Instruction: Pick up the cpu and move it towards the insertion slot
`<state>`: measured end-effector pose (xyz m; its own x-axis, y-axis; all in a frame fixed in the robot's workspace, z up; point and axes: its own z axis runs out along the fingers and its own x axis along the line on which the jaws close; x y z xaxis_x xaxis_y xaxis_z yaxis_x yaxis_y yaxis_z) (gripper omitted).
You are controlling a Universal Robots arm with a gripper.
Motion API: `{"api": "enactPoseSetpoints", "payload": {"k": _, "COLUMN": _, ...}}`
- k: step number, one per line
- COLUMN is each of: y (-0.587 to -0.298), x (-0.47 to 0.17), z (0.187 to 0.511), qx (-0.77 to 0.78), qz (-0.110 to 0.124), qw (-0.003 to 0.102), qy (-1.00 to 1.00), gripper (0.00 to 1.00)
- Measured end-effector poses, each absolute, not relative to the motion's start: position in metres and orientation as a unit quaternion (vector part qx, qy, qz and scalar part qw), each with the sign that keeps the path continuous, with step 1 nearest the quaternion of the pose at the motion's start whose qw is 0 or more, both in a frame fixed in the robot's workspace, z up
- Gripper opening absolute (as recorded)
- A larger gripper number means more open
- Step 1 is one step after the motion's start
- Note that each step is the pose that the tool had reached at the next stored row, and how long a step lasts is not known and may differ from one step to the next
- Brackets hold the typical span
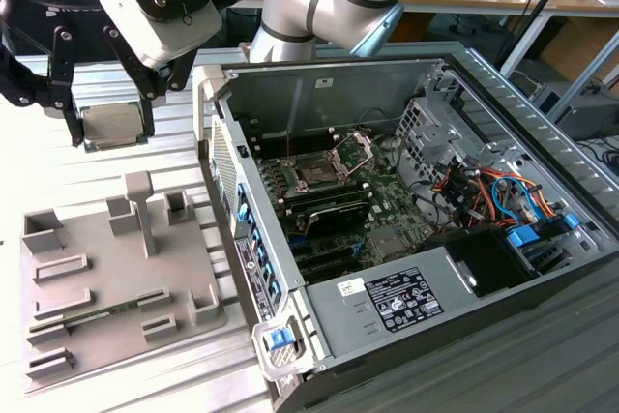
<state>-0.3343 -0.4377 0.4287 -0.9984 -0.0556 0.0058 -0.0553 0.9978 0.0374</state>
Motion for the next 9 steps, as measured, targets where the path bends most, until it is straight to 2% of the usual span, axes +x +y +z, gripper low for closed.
{"api": "enactPoseSetpoints", "payload": {"k": 9, "y": -0.4376, "x": -0.325, "z": 0.4286, "qx": 0.028, "qz": -0.019, "qw": 0.004, "qy": -0.999, "gripper": 0.55}}
